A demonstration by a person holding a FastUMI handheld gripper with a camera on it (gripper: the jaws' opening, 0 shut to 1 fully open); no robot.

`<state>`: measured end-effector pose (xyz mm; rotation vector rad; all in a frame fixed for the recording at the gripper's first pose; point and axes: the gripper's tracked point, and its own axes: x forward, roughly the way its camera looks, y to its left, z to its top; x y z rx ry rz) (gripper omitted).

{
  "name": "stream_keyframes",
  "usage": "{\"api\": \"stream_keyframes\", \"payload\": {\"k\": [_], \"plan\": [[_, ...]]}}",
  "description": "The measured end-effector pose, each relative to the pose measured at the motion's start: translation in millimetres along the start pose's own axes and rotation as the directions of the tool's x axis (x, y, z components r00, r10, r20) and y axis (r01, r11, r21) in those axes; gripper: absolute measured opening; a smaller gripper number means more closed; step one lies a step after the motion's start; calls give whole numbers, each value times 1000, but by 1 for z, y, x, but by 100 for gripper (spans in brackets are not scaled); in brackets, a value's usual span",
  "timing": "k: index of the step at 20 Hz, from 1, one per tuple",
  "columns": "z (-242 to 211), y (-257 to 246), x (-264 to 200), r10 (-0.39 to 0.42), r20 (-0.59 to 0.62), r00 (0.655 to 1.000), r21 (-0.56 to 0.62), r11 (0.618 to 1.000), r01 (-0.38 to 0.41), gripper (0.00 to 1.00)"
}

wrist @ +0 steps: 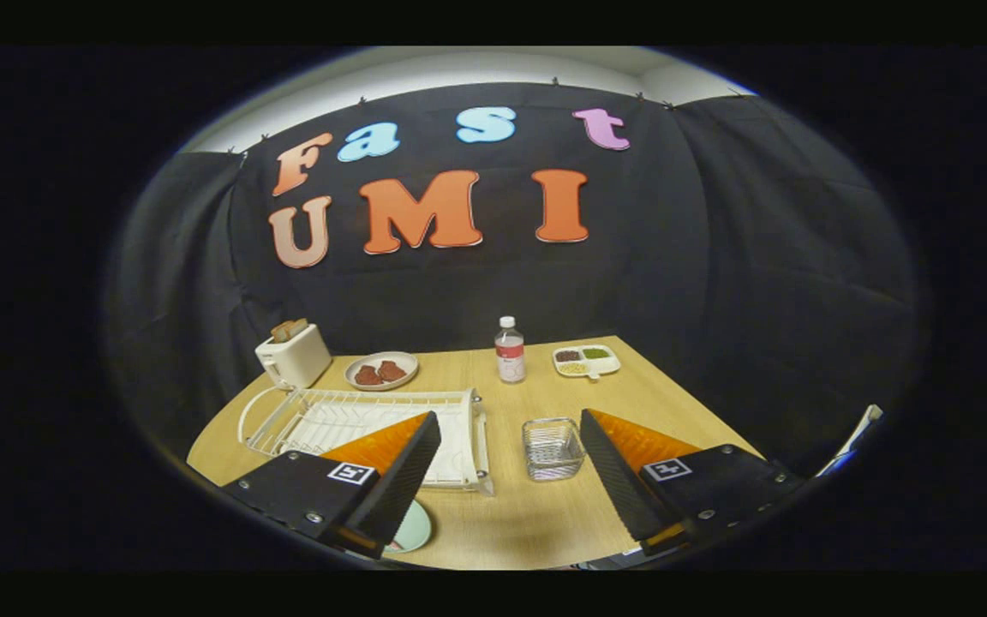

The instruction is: Take the plate from the dish rack, then take the spoon from the basket and place it into the plate.

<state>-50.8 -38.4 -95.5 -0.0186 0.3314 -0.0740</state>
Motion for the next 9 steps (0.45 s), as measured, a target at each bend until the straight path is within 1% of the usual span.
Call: {"api": "stream_keyframes", "payload": {"k": [9], "plan": [[4,-13,-17,-34,33,999,29,999,33,98]]}}
